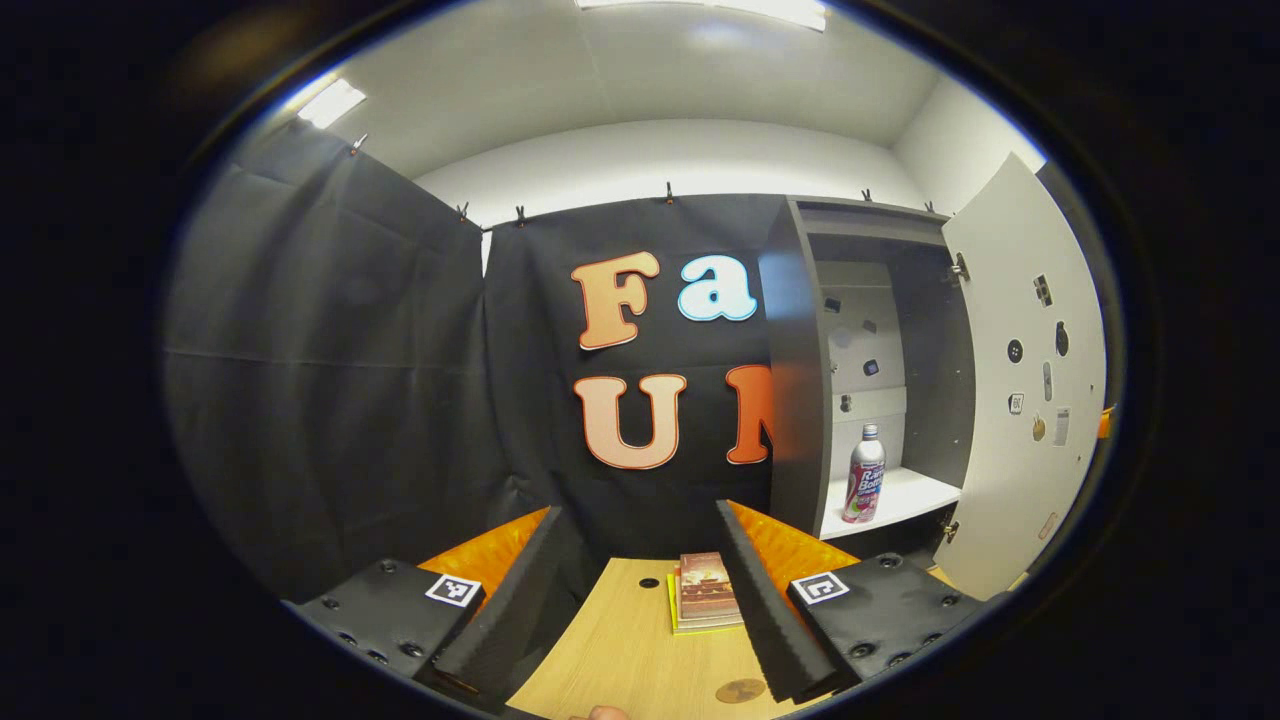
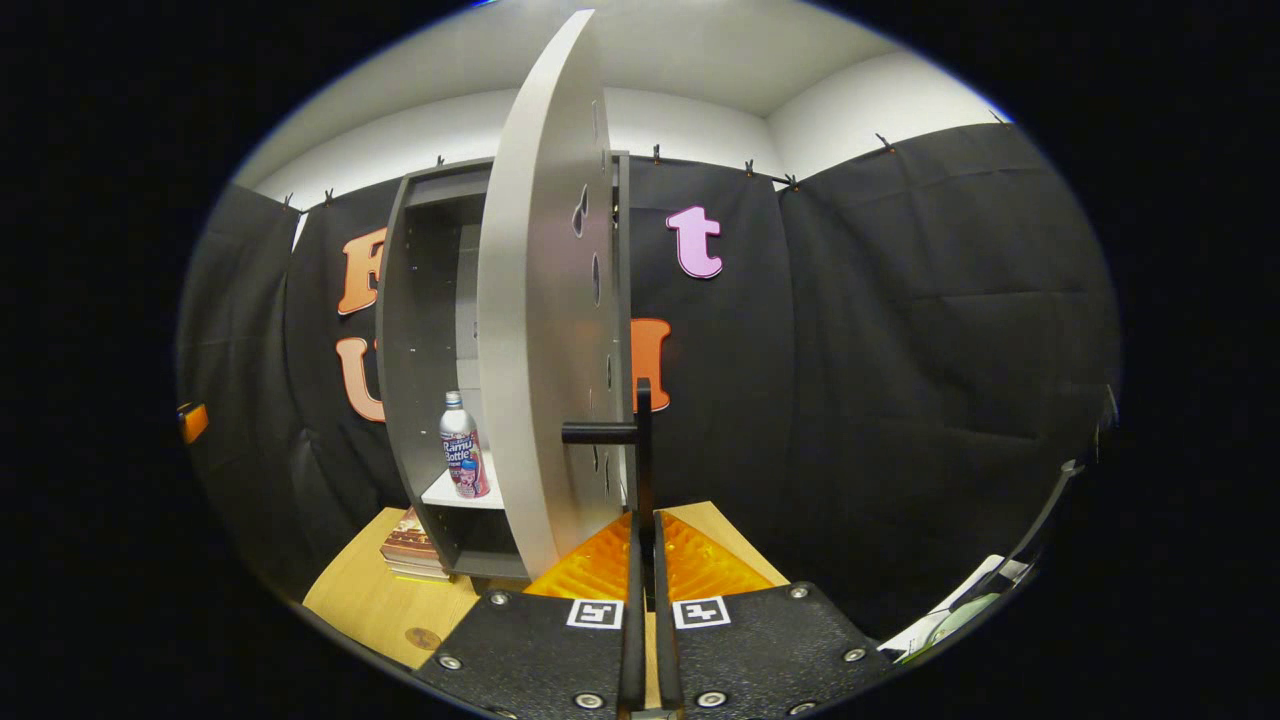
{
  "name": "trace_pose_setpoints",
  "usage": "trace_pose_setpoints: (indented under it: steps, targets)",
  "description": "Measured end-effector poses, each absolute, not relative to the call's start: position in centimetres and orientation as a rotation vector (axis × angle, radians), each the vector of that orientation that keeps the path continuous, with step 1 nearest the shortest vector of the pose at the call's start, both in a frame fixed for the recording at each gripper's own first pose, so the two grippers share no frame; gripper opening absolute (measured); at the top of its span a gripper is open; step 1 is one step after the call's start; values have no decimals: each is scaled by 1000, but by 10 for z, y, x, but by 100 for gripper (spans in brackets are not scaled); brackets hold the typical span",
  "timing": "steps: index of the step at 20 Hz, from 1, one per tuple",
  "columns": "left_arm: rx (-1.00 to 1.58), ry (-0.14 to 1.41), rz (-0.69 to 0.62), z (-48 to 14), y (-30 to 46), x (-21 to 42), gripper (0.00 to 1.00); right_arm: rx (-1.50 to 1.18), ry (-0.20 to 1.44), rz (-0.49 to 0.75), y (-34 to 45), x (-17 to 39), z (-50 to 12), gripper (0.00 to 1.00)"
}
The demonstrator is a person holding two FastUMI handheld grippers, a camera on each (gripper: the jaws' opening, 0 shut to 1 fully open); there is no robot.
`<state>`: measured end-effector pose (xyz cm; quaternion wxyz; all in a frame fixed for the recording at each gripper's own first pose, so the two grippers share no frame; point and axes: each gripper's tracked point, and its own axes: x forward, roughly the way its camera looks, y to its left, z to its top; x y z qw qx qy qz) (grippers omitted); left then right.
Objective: Open the cabinet door with the right hand, grasp the bottle in the cabinet with the left hand and place it on the coaster, then close the cabinet door with the right hand.
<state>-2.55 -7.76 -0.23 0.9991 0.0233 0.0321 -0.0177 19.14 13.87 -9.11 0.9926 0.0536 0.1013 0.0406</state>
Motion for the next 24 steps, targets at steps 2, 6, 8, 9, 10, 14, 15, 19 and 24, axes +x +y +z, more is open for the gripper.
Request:
trace_pose_setpoints:
  steps: [2,6,8,9,10,14,15,19,24]
  targets:
    - [42,69,-38,-6,-89,-28,94,121,210,85,141,191,-92,3]
    - [35,76,-46,-10,-115,-32,94,94,213,85,127,191,-92,4]
    - [24,78,-55,-12,-131,-30,94,86,210,79,120,189,-91,5]
    - [19,78,-60,-14,-140,-29,94,94,211,89,122,190,-91,5]
    - [13,80,-67,-16,-148,-27,94,107,211,100,124,188,-91,5]
    - [-3,87,-100,-30,-194,-13,97,103,198,79,111,190,-89,5]
    - [-4,91,-111,-34,-208,-6,97,105,195,68,107,190,-89,5]
    - [-20,105,-193,-54,-275,24,94,101,196,13,91,191,-92,5]
    - [-55,134,-280,-77,-353,59,97,86,194,-38,76,194,-94,32]
